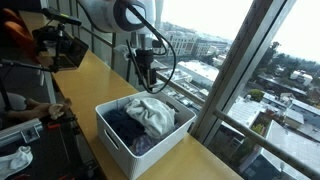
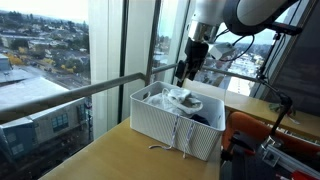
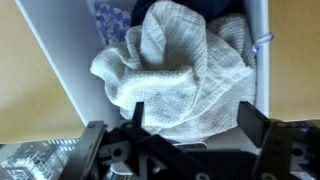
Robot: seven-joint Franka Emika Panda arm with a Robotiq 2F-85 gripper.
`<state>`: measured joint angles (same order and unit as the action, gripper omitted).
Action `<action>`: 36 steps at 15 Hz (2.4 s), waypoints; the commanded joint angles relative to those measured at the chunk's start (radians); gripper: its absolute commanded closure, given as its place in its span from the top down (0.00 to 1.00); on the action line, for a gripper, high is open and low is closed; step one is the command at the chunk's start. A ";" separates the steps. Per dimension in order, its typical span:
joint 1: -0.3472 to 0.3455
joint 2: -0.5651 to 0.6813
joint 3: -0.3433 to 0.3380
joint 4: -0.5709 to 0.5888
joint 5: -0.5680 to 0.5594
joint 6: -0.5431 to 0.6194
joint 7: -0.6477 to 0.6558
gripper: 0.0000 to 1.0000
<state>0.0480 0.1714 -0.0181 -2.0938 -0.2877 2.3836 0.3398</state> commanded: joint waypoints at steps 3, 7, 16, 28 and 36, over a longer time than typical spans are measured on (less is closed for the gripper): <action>0.085 0.022 0.063 -0.052 0.000 0.060 0.003 1.00; 0.132 0.076 0.120 -0.082 0.009 0.080 -0.135 1.00; 0.146 0.160 0.164 -0.104 -0.033 0.019 -0.510 1.00; 0.160 0.268 0.136 0.047 -0.336 -0.265 -0.846 1.00; 0.142 0.322 0.147 0.079 -0.495 -0.308 -0.865 1.00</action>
<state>0.1953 0.4675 0.1301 -2.0465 -0.7337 2.1037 -0.5041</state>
